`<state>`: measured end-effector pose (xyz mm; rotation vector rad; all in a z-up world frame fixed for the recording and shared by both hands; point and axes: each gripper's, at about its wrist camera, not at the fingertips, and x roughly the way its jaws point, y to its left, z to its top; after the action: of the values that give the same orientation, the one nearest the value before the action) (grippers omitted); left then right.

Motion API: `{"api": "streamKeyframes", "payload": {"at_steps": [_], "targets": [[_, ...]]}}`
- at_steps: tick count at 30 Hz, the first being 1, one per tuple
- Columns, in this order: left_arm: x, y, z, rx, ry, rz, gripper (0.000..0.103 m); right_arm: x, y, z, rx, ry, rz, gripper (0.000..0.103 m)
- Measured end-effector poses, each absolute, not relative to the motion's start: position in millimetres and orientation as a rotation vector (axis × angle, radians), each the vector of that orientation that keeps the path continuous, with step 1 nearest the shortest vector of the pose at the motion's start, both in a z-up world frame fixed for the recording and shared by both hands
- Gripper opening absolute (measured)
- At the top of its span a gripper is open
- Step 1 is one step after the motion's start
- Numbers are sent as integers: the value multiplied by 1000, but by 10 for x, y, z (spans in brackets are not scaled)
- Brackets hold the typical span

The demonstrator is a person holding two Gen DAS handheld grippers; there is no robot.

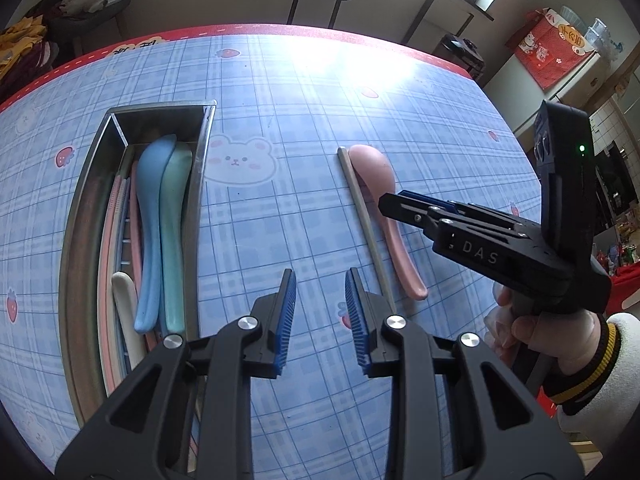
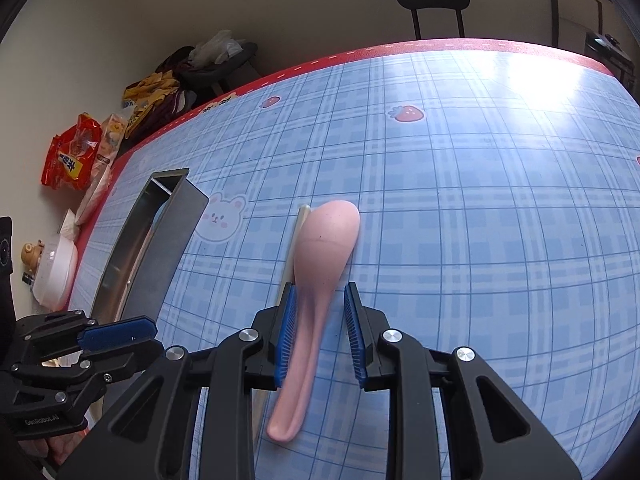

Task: Organize utensils
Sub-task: 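Move both tools back toward the pink spoon and last beige chopstick, then close the right tool on the pink spoon while the left tool grasps the beige chopstick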

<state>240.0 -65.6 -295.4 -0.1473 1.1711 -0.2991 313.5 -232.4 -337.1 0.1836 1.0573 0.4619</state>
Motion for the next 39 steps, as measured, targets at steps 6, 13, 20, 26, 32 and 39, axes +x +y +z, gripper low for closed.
{"api": "streamKeyframes", "payload": {"at_steps": [6, 13, 20, 26, 32, 39], "targets": [[2437, -730, -2998, -134, 1185, -292, 29, 3100, -2165, -3356, 27, 1017, 476, 24], [2466, -852, -3037, -119, 1198, -296, 29, 3100, -2292, -3383, 111, 1037, 490, 14], [2504, -976, -3089, -111, 1212, -308, 29, 2905, -2461, -3405, 182, 1034, 496, 7], [2511, -1218, -3173, -87, 1225, -340, 29, 2655, -2747, -3431, 247, 1005, 449, 7], [2568, -1465, -3272, -58, 1237, -347, 29, 2570, -2870, -3468, 296, 981, 436, 7], [2698, -1696, -3340, -12, 1219, -325, 28, 2559, -2874, -3478, 302, 968, 434, 7]]}}
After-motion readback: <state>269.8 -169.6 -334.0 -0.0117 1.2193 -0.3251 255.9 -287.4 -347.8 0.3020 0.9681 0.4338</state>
